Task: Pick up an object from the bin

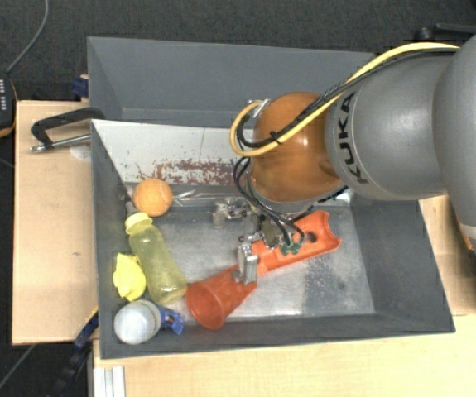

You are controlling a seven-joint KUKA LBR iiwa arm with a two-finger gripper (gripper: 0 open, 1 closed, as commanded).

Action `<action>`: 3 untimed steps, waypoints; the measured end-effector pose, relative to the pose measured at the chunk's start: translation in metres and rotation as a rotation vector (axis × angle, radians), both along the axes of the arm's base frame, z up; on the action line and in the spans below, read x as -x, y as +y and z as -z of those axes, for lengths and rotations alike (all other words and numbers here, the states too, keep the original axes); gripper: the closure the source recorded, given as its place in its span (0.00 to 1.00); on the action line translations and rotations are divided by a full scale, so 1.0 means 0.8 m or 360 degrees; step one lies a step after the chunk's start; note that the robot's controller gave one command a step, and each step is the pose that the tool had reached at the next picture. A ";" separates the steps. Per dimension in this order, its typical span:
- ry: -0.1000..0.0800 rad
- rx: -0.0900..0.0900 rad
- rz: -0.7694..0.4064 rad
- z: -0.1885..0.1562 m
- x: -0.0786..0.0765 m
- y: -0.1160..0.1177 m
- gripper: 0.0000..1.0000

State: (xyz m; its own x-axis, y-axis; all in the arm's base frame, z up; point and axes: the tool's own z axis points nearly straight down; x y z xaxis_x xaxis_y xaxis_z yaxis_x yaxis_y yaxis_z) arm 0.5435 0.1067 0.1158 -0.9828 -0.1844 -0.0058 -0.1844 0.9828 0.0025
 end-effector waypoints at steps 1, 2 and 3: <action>0.0003 0.0009 -0.0104 0.021 -0.007 -0.049 0.00; -0.0001 -0.0004 0.0385 0.057 0.047 -0.078 1.00; -0.0001 -0.0005 0.0385 0.057 0.047 -0.078 1.00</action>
Offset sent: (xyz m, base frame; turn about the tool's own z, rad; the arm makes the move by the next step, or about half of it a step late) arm -0.0381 -0.0628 -0.0458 0.2419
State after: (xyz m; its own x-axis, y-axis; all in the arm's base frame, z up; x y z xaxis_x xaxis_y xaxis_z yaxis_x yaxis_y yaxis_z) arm 0.5060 0.0445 0.0704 -0.9984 0.0564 -0.0065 0.0564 0.9984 0.0055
